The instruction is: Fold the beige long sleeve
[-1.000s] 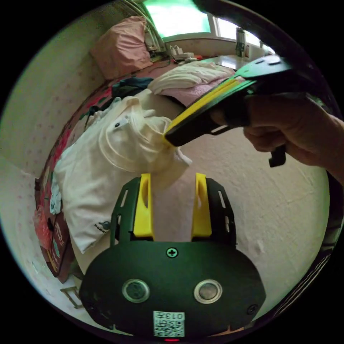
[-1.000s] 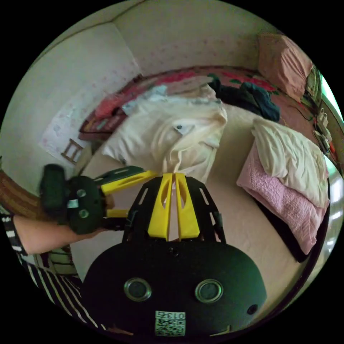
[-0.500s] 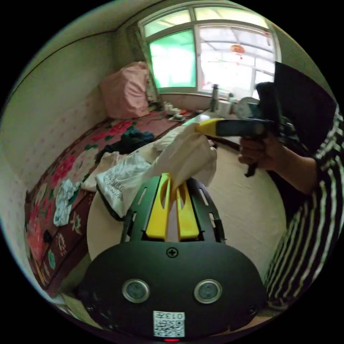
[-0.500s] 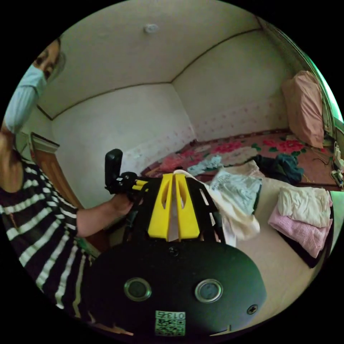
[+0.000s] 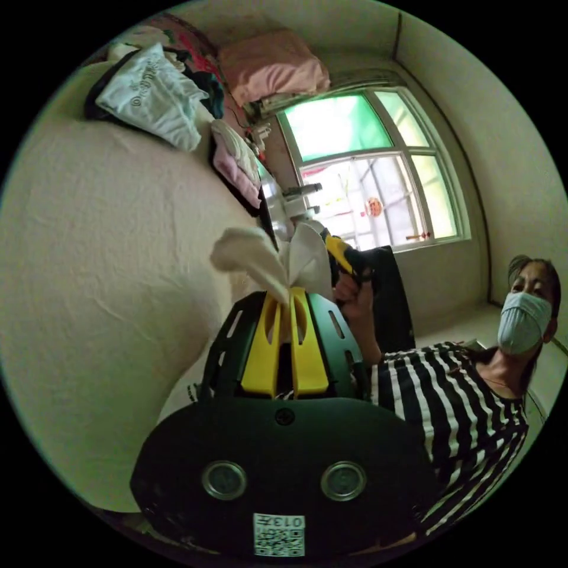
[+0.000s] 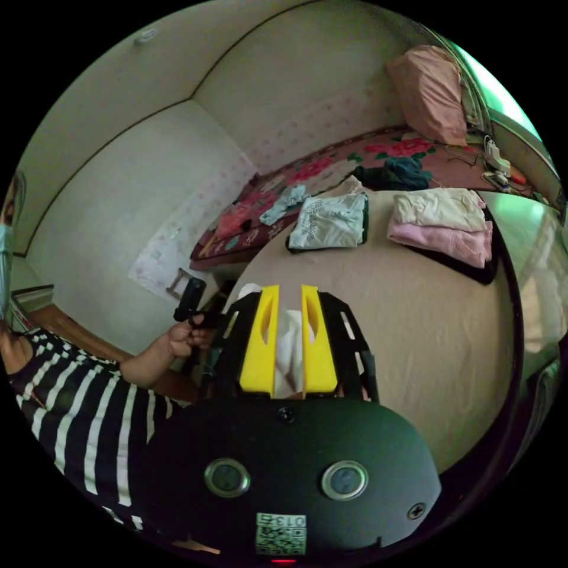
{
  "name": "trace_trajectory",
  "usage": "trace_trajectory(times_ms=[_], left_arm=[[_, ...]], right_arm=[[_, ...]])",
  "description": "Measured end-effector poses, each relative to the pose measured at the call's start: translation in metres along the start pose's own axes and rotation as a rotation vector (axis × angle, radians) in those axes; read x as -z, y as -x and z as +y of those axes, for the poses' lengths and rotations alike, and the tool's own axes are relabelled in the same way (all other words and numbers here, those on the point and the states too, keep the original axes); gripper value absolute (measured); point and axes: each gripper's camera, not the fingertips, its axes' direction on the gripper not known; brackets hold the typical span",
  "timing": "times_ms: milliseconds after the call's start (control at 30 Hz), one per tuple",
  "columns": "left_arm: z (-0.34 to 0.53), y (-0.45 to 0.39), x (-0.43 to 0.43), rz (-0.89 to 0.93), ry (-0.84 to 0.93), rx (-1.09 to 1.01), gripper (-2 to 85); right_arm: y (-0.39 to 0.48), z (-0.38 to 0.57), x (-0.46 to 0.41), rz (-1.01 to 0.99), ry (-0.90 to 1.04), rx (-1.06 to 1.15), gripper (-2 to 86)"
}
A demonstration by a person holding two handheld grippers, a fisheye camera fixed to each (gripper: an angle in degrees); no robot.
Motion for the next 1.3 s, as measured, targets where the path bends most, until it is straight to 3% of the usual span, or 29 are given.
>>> trace_trajectory(times_ms=[133, 267, 333, 400, 467, 633, 700, 767, 867, 1000, 1067, 1100, 1167, 1233, 1300], left_arm=[[0.013, 0.006, 0.006, -0.099, 0.019, -0.059, 1.4], [0.02, 0.011, 0.008, -0.071, 0.03, -0.093, 1.5], [0.026, 0.01, 0.014, -0.115, 0.045, -0.121, 1.5], [0.032, 0.009, 0.022, -0.161, 0.048, -0.142, 1.6], [0.038, 0.007, 0.027, -0.211, 0.053, -0.168, 1.6], [0.054, -0.003, 0.008, -0.272, 0.113, -0.284, 1.4], [0.058, -0.008, 0.005, -0.311, 0.132, -0.324, 1.2], [0.062, -0.012, 0.012, -0.363, 0.135, -0.369, 0.8], [0.06, -0.008, 0.056, -0.287, 0.034, -0.378, 0.1], [0.053, 0.002, 0.157, -0.056, -0.32, -0.348, 0.1], [0.05, -0.012, 0.167, -0.161, -0.291, -0.391, 0.9], [0.052, -0.022, 0.163, -0.298, -0.262, -0.435, 2.1], [0.061, -0.024, 0.145, -0.424, -0.247, -0.494, 8.5], [0.063, -0.001, 0.112, -0.285, -0.112, -0.469, 16.0], [0.067, 0.02, 0.089, -0.136, -0.064, -0.418, 17.4]], right_arm=[[0.047, 0.025, -0.013, 0.062, 0.053, 0.104, 12.5], [0.071, 0.04, -0.072, 0.229, 0.173, 0.223, 12.7], [0.061, 0.038, -0.088, 0.174, 0.223, 0.164, 11.6], [0.053, 0.03, -0.073, -0.085, 0.171, 0.038, 11.5], [0.053, 0.026, -0.053, -0.206, 0.098, -0.016, 11.9], [0.084, 0.016, -0.054, -0.1, 0.185, 0.016, 12.5], [0.096, 0.018, -0.062, -0.079, 0.246, 0.016, 4.7], [0.1, 0.017, -0.055, -0.072, 0.237, 0.025, 3.7], [0.105, 0.006, -0.021, -0.004, 0.182, 0.04, 3.1], [0.133, -0.017, 0.041, 0.083, 0.121, 0.17, 2.8], [0.154, -0.021, 0.058, 0.13, 0.103, 0.247, 2.7], [0.17, -0.019, 0.066, 0.153, 0.096, 0.31, 2.7], [0.191, -0.012, 0.075, 0.163, 0.085, 0.388, 2.6], [0.206, -0.001, 0.081, 0.164, 0.081, 0.437, 2.6], [0.221, 0.014, 0.082, 0.185, 0.102, 0.486, 2.5]])
